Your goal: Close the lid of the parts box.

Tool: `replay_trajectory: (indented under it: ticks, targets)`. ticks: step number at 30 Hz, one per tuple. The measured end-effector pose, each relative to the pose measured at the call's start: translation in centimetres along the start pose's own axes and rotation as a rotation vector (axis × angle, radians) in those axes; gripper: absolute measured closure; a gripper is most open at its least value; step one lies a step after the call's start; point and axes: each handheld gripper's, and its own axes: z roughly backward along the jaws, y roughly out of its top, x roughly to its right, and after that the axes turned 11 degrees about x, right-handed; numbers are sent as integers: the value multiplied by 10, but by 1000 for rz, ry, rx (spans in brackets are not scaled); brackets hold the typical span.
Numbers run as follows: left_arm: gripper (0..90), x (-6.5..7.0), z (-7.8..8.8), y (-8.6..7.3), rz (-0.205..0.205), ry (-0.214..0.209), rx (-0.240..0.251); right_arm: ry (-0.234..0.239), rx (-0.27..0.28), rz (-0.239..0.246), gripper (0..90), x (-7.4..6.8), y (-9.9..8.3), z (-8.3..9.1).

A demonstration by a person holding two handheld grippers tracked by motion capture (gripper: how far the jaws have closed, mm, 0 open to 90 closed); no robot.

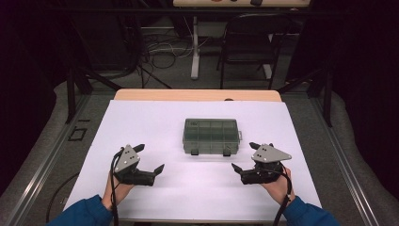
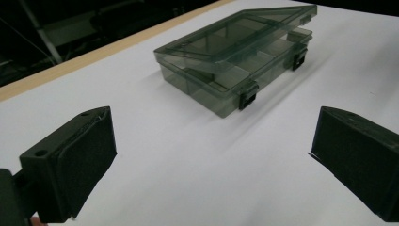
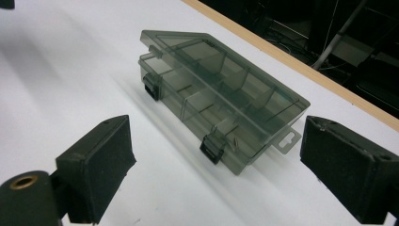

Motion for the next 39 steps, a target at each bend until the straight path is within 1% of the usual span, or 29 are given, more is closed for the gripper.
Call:
replay_trajectory:
  ticks: [1,2,5,7,9,11,14,16,18,19,20,21,22,23,24,25,26,29,31,33,34,35,36,37,38,39]
  targets:
    - [1,0,4,-3,6,6,5,4,-8,0,83,0,-1,2]
    - [1,0,6,-5,7,11,7,7,-3,-6,82,-2,-3,3]
    - [0,2,13,-9,-2,23,13,0,-3,3,65,-6,-9,7]
    - [0,4,17,-11,-22,32,18,-2,-1,1,56,-9,-14,10]
    - [1,6,21,-14,-48,27,26,-15,1,3,33,-11,-18,12]
    - [0,8,24,-17,-42,18,16,-25,-8,0,11,-13,-21,16]
    - [0,8,29,-21,-34,20,11,-40,5,-6,5,-15,-27,21]
    - [0,7,32,-23,-25,26,19,-43,3,-12,2,-16,-30,24]
    - [0,6,35,-24,-26,33,23,-41,12,-21,0,-16,-32,26]
    - [0,5,37,-24,-19,42,33,-47,4,-20,0,-16,-32,27]
    - [0,5,38,-25,-16,45,40,-42,-7,-22,0,-17,-33,29]
    - [0,5,40,-26,-16,42,38,-54,14,-22,0,-17,-35,29]
    - [0,6,41,-26,-14,42,36,-56,14,-27,0,-18,-36,31]
    - [0,6,42,-28,-21,38,29,-47,1,-27,0,-18,-35,33]
    - [0,7,42,-29,-17,39,22,-61,37,-24,0,-20,-37,33]
    - [0,8,43,-30,-20,42,17,-66,39,-20,0,-20,-37,33]
    - [0,8,44,-31,-17,42,19,-60,36,-23,0,-20,-37,36]
    - [0,7,49,-32,4,51,34,-68,52,-19,0,-22,-37,40]
    - [0,8,51,-33,-2,48,33,-71,69,-24,0,-23,-38,42]
    - [0,9,53,-34,-2,51,27,-81,71,-22,0,-23,-37,46]
    - [0,9,54,-35,-3,53,29,-79,82,-26,0,-23,-38,47]
    - [1,9,55,-36,-2,59,29,-84,73,-29,0,-23,-37,49]
    - [2,9,56,-37,-3,62,25,-83,76,-36,0,-23,-38,50]
    - [2,10,57,-38,-8,60,19,-80,83,-31,0,-23,-38,51]
    - [1,10,57,-39,-4,58,19,-81,82,-33,0,-25,-39,52]
    - [1,10,57,-38,-12,60,24,-86,83,-33,0,-26,-40,53]
